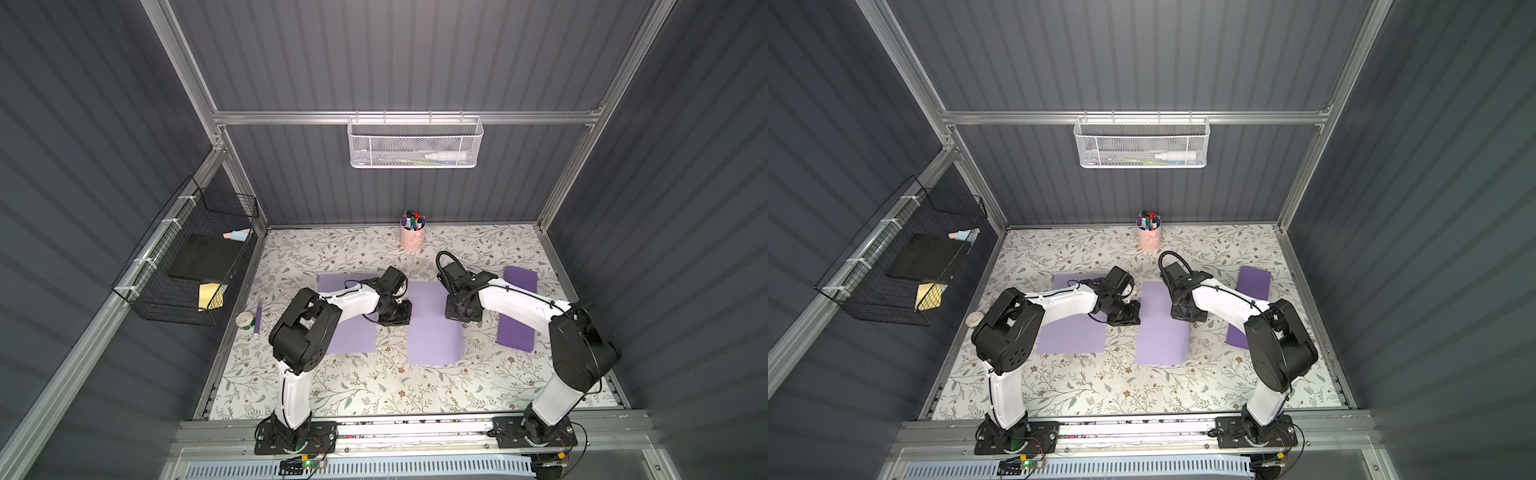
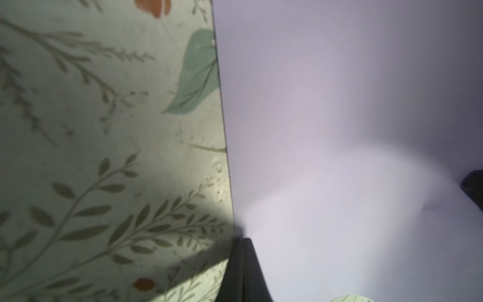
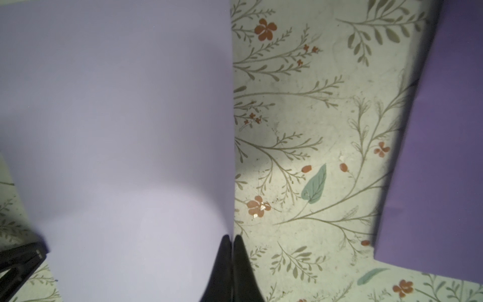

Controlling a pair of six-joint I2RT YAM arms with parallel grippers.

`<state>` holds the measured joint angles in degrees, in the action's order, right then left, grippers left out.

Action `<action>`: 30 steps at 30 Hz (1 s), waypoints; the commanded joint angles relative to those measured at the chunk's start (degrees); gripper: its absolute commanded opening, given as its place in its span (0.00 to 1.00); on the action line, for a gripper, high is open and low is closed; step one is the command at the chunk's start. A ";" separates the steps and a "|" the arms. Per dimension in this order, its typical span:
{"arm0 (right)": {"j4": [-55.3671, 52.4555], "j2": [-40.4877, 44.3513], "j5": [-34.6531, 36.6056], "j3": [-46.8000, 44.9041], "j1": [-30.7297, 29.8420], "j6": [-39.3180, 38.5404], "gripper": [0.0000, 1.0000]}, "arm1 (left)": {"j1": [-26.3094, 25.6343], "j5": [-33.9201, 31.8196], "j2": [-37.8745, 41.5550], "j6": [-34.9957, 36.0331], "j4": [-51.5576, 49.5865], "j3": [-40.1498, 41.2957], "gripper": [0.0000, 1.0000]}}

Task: Fold the rectangular paper in half along the long edge
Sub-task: Fold the paper at the center of the board.

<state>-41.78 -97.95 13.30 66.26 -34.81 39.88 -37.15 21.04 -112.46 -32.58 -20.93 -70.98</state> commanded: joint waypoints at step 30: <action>3.13 -5.24 -8.13 8.25 -6.11 1.71 0.00 | -0.38 -0.36 -3.39 0.06 -0.82 0.75 0.00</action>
<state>-38.92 -101.54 6.04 72.79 -39.88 40.53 -37.15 22.15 -113.12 -32.58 -19.33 -70.98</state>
